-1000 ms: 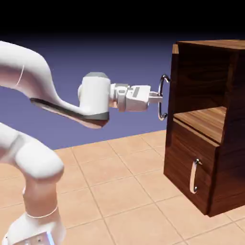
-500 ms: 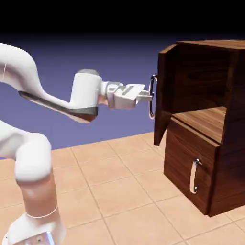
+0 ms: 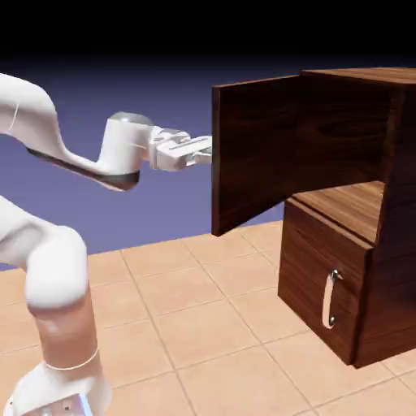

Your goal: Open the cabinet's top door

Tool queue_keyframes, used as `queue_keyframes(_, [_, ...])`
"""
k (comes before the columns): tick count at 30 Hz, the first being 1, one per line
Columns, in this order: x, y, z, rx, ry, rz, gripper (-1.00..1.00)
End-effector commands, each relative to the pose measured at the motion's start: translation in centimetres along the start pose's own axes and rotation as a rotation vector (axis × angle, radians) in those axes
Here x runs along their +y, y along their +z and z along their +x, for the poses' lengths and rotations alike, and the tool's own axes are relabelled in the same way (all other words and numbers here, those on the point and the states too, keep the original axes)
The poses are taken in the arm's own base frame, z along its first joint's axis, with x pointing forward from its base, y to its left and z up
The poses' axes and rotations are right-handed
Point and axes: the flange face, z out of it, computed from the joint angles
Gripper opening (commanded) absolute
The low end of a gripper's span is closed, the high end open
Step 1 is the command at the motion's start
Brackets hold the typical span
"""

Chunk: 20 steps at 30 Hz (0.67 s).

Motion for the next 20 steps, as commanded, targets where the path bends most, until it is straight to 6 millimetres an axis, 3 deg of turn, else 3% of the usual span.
queue_keyframes(1, [-0.3, -0.7, -0.3, 0.019, 0.000, -0.020, -1.00])
queue_keyframes(9, [-2.6, -5.1, -2.6, 0.151, 0.000, -0.152, -1.00])
queue_keyframes(20, [-5.1, -8.6, -5.1, 0.269, 0.000, -0.270, -1.00])
